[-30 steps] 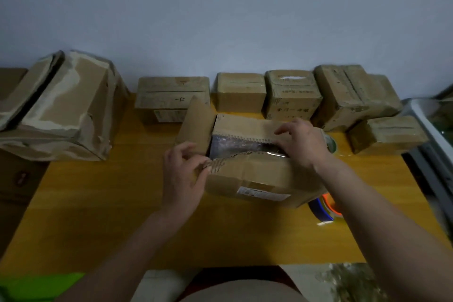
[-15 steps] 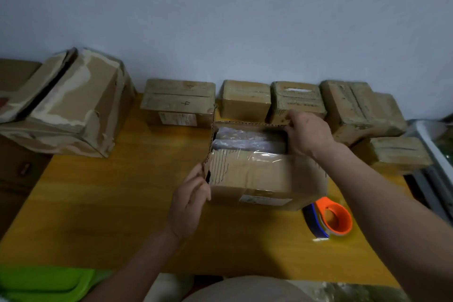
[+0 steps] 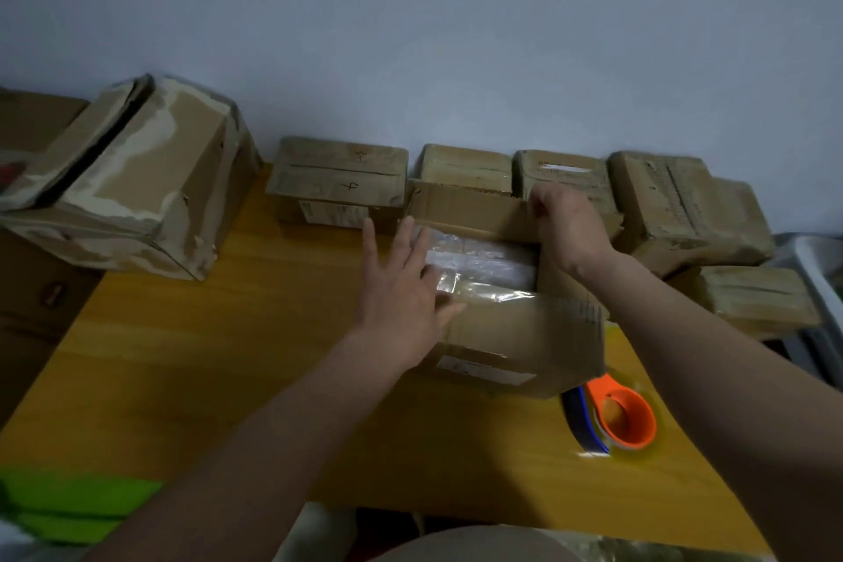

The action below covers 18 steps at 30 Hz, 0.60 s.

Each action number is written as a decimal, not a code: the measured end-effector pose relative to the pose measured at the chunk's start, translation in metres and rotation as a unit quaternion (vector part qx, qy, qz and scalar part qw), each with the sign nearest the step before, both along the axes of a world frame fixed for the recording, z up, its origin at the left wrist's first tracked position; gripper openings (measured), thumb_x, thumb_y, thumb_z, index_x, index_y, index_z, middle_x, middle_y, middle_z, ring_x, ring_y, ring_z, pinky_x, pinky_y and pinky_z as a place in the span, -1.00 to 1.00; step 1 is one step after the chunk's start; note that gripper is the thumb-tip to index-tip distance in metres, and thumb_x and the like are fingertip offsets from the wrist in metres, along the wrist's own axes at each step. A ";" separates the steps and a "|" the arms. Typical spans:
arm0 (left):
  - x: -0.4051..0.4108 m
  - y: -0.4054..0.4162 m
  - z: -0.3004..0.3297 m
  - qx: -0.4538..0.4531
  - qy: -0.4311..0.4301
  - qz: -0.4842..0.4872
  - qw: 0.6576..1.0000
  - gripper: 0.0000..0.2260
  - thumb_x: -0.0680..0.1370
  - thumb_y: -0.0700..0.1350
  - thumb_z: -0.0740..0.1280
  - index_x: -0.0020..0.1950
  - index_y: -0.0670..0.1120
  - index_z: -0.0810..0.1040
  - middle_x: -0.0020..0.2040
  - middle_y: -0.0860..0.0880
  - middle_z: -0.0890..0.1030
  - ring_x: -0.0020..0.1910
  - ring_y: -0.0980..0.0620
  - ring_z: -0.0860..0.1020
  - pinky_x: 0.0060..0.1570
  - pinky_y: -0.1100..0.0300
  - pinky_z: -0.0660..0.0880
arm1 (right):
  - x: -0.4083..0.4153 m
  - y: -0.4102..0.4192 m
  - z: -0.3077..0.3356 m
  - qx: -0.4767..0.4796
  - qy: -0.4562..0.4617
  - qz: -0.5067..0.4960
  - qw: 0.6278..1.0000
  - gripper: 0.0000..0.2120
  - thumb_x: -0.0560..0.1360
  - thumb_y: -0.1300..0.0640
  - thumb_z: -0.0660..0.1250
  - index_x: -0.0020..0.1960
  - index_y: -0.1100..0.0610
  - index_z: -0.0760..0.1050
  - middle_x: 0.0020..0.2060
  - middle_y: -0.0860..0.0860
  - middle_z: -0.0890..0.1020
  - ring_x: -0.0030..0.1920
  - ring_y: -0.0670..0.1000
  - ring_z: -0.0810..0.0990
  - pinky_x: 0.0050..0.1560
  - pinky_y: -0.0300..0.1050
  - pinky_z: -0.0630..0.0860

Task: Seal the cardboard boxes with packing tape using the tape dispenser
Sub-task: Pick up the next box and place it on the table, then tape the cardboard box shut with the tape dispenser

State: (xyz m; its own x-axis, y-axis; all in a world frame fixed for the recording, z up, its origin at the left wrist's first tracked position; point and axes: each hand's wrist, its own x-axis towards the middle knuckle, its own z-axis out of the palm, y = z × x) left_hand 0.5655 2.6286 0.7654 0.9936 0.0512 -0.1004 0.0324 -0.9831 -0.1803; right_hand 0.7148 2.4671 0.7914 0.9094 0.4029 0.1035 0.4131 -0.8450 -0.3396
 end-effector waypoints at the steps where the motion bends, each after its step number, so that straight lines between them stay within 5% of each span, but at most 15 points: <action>1: 0.005 -0.003 0.003 0.027 0.046 0.020 0.998 -0.31 0.54 0.38 -0.22 0.54 0.06 0.18 0.59 -0.13 -0.15 0.53 -0.19 -0.30 0.26 -0.44 -0.44 | 0.001 -0.002 -0.003 -0.007 -0.004 0.013 1.000 -0.77 0.41 0.48 0.16 -0.11 0.22 0.49 -0.12 0.15 0.56 -0.05 0.20 0.50 -0.08 0.03 0.45; 5: 0.023 -0.012 0.004 0.092 0.091 0.036 0.991 -0.25 0.54 0.38 -0.25 0.58 -0.04 0.10 0.58 -0.17 -0.19 0.50 -0.25 -0.35 0.24 -0.53 -0.34 | 0.009 -0.008 -0.011 -0.027 -0.015 0.043 0.999 -0.68 0.43 0.47 0.19 0.03 0.19 0.58 0.05 0.15 0.57 0.13 0.18 0.45 0.10 -0.03 0.35; 9: 0.035 -0.010 0.005 0.091 0.084 0.024 0.992 -0.32 0.58 0.33 -0.18 0.51 -0.04 0.28 0.59 -0.16 -0.09 0.50 -0.30 -0.31 0.27 -0.52 -0.29 | 0.012 -0.012 -0.011 -0.046 -0.041 0.049 0.997 -0.68 0.48 0.40 0.19 0.10 0.15 0.60 0.08 0.14 0.59 0.16 0.19 0.43 0.19 -0.03 0.29; 15: -0.001 -0.002 0.016 -0.173 -0.043 0.068 0.982 -0.58 0.59 0.27 0.01 0.06 0.09 0.57 0.60 -0.06 -0.06 0.55 -0.14 -0.21 0.45 -0.31 -0.21 | 0.010 -0.018 -0.012 -0.104 -0.019 -0.003 0.994 -0.71 0.59 0.18 0.12 0.19 0.00 0.54 0.24 0.06 0.51 0.31 0.20 0.33 0.44 0.23 0.01; 18: -0.033 0.007 0.002 -0.288 -0.134 0.023 0.948 -0.69 0.50 0.30 0.18 -0.24 0.10 0.43 0.60 -0.04 -0.08 0.55 -0.09 -0.20 0.44 -0.03 -0.12 | 0.007 -0.016 -0.012 -0.109 0.010 -0.033 0.993 -0.72 0.61 0.10 0.12 0.21 -0.04 0.54 0.32 0.04 0.43 0.39 0.21 0.24 0.41 0.40 -0.14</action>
State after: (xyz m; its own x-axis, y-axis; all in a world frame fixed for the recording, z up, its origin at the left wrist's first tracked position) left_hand 0.5321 2.6353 0.7670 0.9856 0.1076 0.1306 0.0458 -0.9126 0.4063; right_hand 0.7223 2.4516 0.7799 0.9357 0.3528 0.0027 0.3490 -0.9246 -0.1527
